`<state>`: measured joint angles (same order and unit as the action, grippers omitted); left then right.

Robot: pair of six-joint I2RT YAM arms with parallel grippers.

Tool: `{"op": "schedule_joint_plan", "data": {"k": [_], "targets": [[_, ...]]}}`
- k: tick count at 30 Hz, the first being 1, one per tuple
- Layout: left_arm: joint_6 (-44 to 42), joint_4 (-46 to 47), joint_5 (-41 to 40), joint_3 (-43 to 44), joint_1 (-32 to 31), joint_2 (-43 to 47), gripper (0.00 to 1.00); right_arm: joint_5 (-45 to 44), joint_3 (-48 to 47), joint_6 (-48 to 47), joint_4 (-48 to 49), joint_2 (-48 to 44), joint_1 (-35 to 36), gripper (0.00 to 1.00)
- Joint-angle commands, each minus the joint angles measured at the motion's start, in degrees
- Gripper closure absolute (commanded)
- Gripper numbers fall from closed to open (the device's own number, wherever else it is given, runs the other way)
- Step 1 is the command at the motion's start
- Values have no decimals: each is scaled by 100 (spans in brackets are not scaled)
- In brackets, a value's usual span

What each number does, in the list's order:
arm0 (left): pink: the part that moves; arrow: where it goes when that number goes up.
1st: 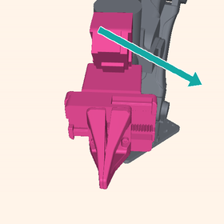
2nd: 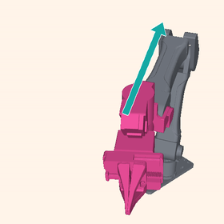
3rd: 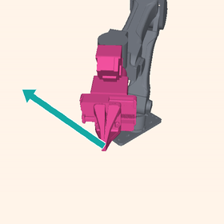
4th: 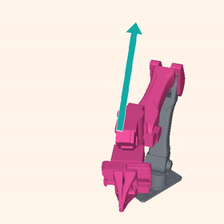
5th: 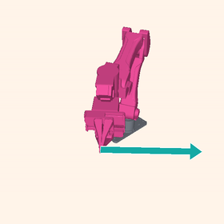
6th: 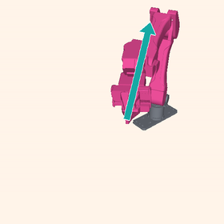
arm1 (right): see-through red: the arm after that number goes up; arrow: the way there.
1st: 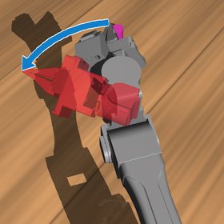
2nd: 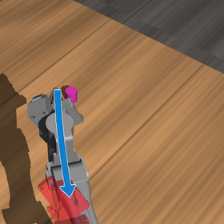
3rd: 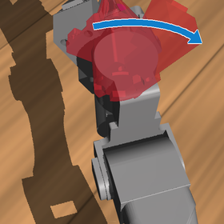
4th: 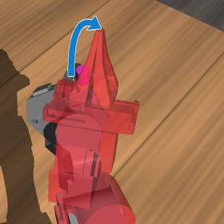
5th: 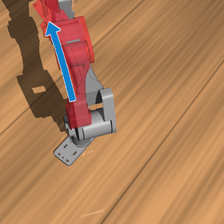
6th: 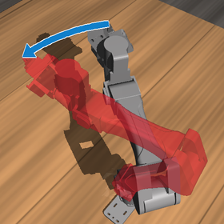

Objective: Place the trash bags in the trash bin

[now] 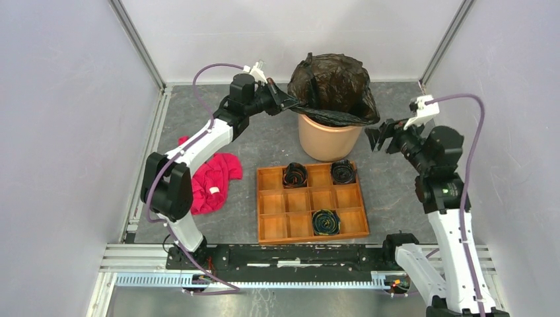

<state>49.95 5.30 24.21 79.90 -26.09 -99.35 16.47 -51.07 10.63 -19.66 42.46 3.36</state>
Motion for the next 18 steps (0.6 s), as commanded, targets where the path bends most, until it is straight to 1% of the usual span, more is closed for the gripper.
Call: {"op": "schedule_joint_plan", "data": {"k": [1, 5, 7, 9, 11, 13, 16, 18], "targets": [[302, 373, 226, -64, -12, 341, 98, 402, -1205, -232, -31, 506, -14, 16], [352, 375, 186, -154, -10, 517, 98, 288, -1931, -87, -240, 1342, -18, 11], [357, 329, 149, -171, -2, 564, 98, 398, -2028, 26, -106, 1627, -16, 13], [393, 237, 195, -127, 7, 545, 98, 602, -1990, 132, 121, 1767, -19, 22], [429, 200, 285, -116, 31, 541, 98, 504, -1876, 208, 204, 1794, -12, 37], [445, 191, 322, -158, 42, 592, 98, 158, -1688, 175, 197, 1681, -17, 53], [423, 150, 340, -291, 47, 721, 98, -441, -1105, 109, 322, 1276, -17, 72], [437, 150, 390, -465, 50, 803, 98, -582, -690, 63, 448, 1029, -14, 79]]}}
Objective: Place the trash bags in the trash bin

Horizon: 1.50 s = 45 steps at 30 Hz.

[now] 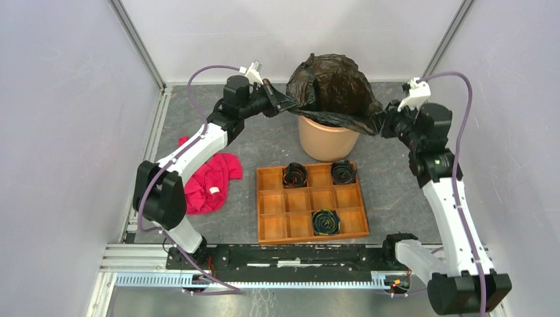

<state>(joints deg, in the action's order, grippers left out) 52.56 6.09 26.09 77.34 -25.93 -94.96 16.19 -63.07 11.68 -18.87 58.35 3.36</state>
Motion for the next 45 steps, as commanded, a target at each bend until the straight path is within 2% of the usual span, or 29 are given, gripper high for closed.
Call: {"op": "schedule_joint_plan", "data": {"k": [1, 8, 12, 15, 17, 19, 22, 26, 29, 33, 38, 41, 45], "targets": [[184, 90, 237, -315, 32, 402, 98, -577, 701, -58, 442, -674, -18, 80], [99, 90, 86, -896, 31, 320, 98, -1079, 1717, 6, 1218, -756, -17, 79], [227, 302, 4, -687, 36, -97, 98, -1270, 1667, -35, 1596, -162, -12, 80], [135, 132, -19, -339, 36, -341, 98, -1336, 1250, -271, 1247, 221, -19, 81], [66, 78, -9, -273, 36, -323, 96, -1329, 1049, -504, 846, 165, -18, 70], [-4, 65, -59, -357, 36, -226, 93, -1177, 1034, -690, 598, -100, -18, 52], [-13, 67, -75, -520, 33, -117, 92, -687, 946, -887, 46, -597, -15, 36], [28, 83, -21, -605, 35, -95, 92, 43, 747, -1370, -49, -1153, -14, 18], [69, 129, 7, -592, 36, -77, 92, 524, 417, -1680, 246, -1081, -6, 11], [79, 123, 31, -508, 36, -52, 92, 840, -371, -1826, 418, -305, -13, 9], [118, 108, 52, -477, 30, -38, 91, 523, -912, -1671, 631, 555, -5, 13], [123, 108, 77, -449, 27, -57, 91, 1065, -816, -1683, 1013, 835, -13, 23], [107, 99, 85, -447, 24, -59, 92, 1818, -872, -1885, 1162, 1156, -11, 26]]}}
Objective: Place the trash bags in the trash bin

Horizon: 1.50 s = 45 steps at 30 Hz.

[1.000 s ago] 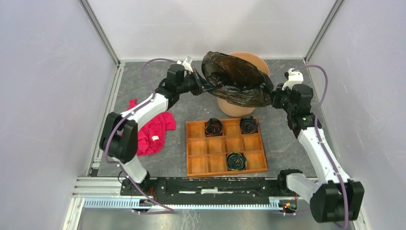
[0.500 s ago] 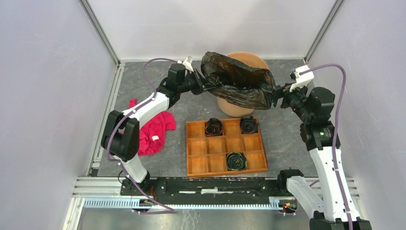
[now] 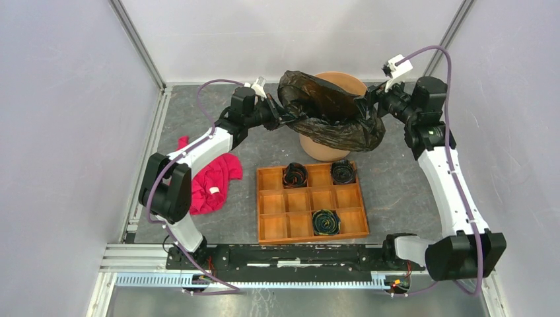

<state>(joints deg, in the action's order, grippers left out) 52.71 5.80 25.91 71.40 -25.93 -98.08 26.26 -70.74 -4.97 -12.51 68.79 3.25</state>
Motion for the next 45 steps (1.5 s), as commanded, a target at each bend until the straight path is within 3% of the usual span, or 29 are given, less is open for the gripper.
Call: {"op": "schedule_joint_plan", "data": {"k": [1, 5, 7, 9, 11, 13, 17, 26, 37, 42, 45], "targets": [[91, 123, 114, 147, 21, 246, 91, 850, -146, -274, 506, 169, 1, 26], [91, 123, 159, 123, 28, 241, 91, 833, -142, -278, 662, 334, -7, 26], [91, 123, 159, 120, 27, 241, 92, 762, -204, -176, 728, 488, -2, 33], [91, 123, 158, 127, 26, 254, 92, 552, -254, 12, 849, 628, 2, 48], [91, 118, 143, 137, 27, 255, 92, 120, -229, 275, 1074, 717, -7, 72], [91, 110, 129, 163, 26, 245, 92, -555, -158, 632, 1290, 754, -4, 90], [99, 101, 101, 214, 26, 190, 92, -1225, -33, 1160, 1971, 953, -102, 100], [74, 96, 63, 427, -5, -9, 92, -612, -979, 823, 1893, 2357, -457, 99], [-146, -1, -41, 434, -17, -402, 93, 70, -1096, 613, 2178, 3201, -777, 85], [-350, -164, -265, 388, -8, -377, 93, 490, -1355, 1009, 1869, 3453, -790, 65], [-575, -387, -384, 468, -9, -238, 87, 503, -1522, 1242, 1383, 3345, -790, 46]]}}
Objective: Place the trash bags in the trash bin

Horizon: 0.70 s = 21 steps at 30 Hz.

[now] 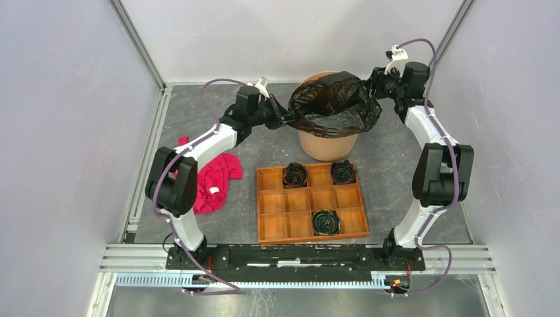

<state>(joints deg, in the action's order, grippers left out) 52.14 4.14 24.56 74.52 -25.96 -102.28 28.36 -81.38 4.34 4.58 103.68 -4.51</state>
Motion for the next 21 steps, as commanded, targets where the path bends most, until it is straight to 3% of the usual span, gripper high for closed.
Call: {"op": "schedule_joint_plan", "data": {"k": [1, 7, 10, 17, 19, 21], "targets": [[-594, -316, -340, 157, -8, 287, 82, 174, -493, 348, -582, -268, -14, 41], [-1051, -858, -1055, -80, -1, 1056, 42, -541, -615, 177, -1611, -924, -113, 20], [-1180, -969, -1349, -292, 3, 1511, 24, -547, -575, 118, -1932, -1202, -267, 16], [-1910, -1337, -1918, -177, -7, 2182, 11, -758, -178, -263, -2598, -1937, -383, 12], [-2299, -1335, -1778, 176, -48, 2132, 2, -742, 197, -216, -2506, -2236, -381, 11], [-2762, -1346, -1849, 562, -241, 1942, 0, -663, 553, -126, -2382, -2537, -386, 10]]}}
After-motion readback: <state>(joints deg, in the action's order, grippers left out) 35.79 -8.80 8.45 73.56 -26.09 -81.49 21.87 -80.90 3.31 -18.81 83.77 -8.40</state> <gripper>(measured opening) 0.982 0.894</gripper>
